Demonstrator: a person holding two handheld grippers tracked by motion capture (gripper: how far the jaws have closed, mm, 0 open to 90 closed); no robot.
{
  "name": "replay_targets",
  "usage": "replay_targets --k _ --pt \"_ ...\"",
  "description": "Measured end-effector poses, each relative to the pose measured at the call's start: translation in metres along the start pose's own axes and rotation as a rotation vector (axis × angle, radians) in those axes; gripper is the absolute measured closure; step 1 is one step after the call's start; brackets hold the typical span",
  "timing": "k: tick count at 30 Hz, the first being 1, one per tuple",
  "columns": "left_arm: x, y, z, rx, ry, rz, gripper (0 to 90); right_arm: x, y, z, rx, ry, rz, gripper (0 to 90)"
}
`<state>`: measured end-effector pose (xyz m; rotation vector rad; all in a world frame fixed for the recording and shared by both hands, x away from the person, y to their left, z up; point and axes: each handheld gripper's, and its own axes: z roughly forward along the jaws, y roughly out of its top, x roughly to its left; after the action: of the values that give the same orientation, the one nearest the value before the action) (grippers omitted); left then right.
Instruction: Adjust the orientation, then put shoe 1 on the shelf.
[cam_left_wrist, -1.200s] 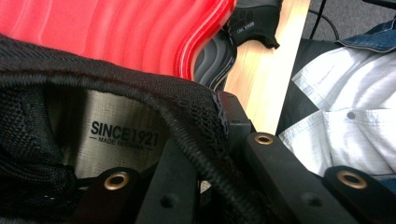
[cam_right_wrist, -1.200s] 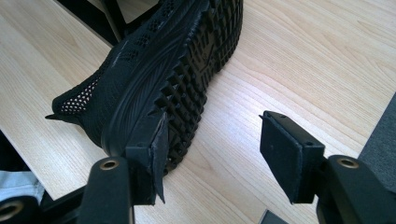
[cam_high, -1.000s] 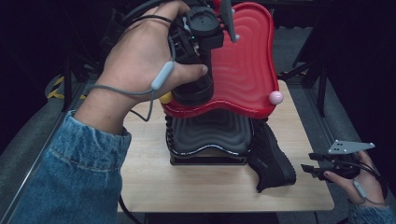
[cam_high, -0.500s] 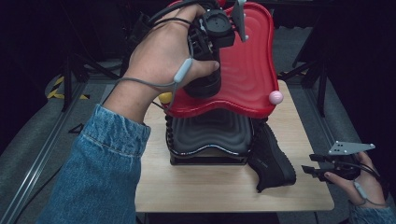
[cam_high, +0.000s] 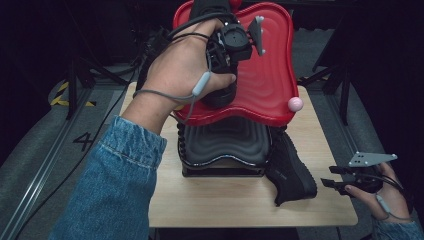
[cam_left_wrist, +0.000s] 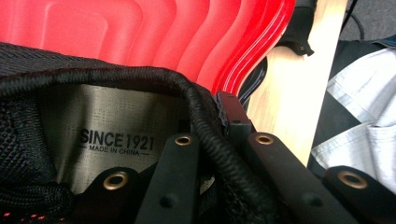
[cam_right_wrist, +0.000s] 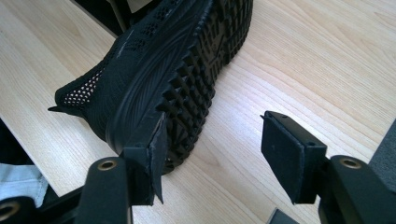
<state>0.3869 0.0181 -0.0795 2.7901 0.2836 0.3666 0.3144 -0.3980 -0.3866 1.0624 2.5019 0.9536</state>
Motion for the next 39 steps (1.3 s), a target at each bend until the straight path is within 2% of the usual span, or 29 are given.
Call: replay_targets --k 9,10,13,16,20,24,27,30,32,35,39 --pt "-0.002 -0.005 0.003 -0.017 -0.019 -0.018 85.1 0.001 0.0 0.002 0.004 0.007 -0.008 41.1" --pt "-0.002 -0.007 0.003 -0.024 -0.04 -0.026 82.2 0.001 0.0 0.002 0.002 0.007 -0.006 40.9" --pt "-0.002 -0.009 0.002 -0.033 -0.052 -0.038 78.3 0.0 0.0 0.002 -0.001 0.006 -0.003 40.8" --pt "-0.003 -0.011 -0.003 -0.065 -0.05 -0.055 72.6 0.0 0.0 0.001 0.003 0.005 -0.001 40.8" --pt "-0.007 -0.015 -0.015 -0.075 -0.032 -0.074 61.2 -0.001 -0.001 0.0 -0.001 0.001 0.001 40.3" --pt "-0.008 -0.017 -0.021 -0.056 -0.03 -0.086 60.4 -0.002 -0.001 -0.001 -0.001 0.0 0.002 39.7" --pt "-0.011 -0.019 -0.029 -0.074 -0.02 -0.088 58.1 -0.002 0.0 -0.001 -0.003 -0.002 0.003 39.7" --pt "-0.016 -0.022 -0.039 -0.094 0.004 -0.089 53.9 -0.002 0.002 -0.002 -0.006 -0.003 0.002 39.6" --pt "-0.019 -0.024 -0.045 -0.104 0.029 -0.09 47.4 -0.002 0.004 -0.001 -0.011 0.0 -0.002 39.5" --pt "-0.024 -0.032 -0.057 -0.148 0.037 -0.098 47.2 -0.003 0.005 0.0 -0.006 -0.004 -0.003 39.6" --pt "-0.028 -0.044 -0.066 -0.13 0.062 -0.12 47.5 -0.004 0.007 0.005 0.002 -0.005 0.003 39.5"
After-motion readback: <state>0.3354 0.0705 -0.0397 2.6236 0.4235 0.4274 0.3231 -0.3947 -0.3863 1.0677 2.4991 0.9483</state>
